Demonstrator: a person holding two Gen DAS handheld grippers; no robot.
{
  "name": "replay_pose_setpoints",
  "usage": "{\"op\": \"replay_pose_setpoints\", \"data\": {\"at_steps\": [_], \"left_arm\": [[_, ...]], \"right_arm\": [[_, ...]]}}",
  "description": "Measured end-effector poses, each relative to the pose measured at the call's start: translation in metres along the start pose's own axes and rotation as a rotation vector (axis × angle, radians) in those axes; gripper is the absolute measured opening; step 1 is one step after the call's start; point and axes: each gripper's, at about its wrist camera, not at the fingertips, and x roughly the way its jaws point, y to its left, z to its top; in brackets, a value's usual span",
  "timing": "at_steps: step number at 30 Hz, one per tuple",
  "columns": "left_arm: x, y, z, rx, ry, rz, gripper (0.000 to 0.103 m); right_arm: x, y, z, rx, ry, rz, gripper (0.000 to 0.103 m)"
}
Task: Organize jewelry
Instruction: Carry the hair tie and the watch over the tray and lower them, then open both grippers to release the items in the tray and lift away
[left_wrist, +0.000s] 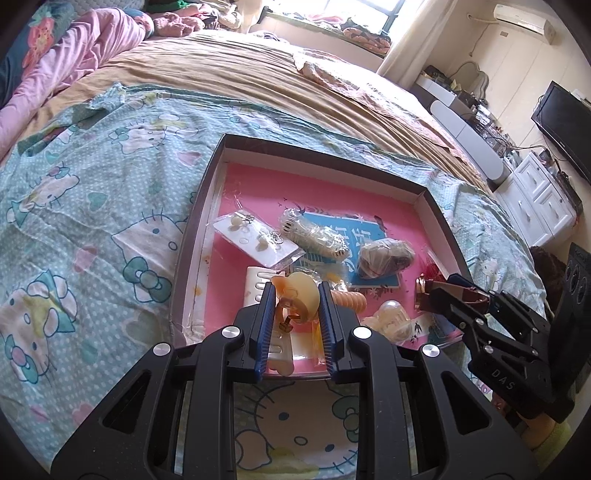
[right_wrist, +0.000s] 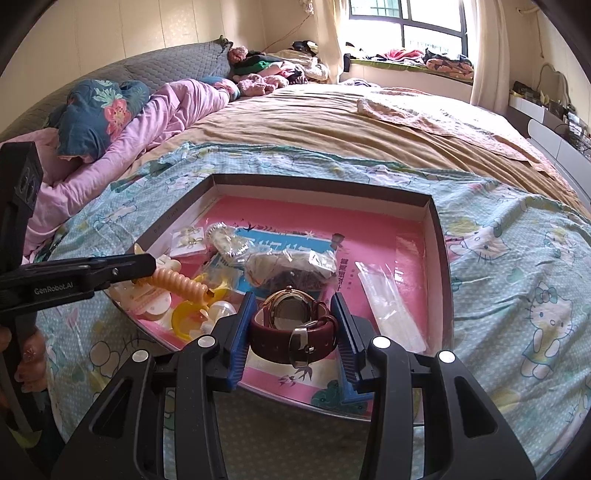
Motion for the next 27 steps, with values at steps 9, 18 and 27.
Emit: {"op": "replay_pose_setpoints", "data": {"at_steps": [9,18,27], "left_arm": [[0.0,0.0,0.0,0.0,0.0,-0.002,0.016],[0.0,0.0,0.001,0.002,0.002,-0.002,0.016],[0.0,-0.001,0.0,0.007,0.001,-0.001,0.016]], "right_arm": [[0.005,-0.008,-0.012,0.034,0.032,-0.019,0.041],[0.001,-0.01,-0.015,0.052,0.035,-0.009,0.049],[-0.012,-0.014,-0.02,0.084,0.01,-0.025,0.066]]}}
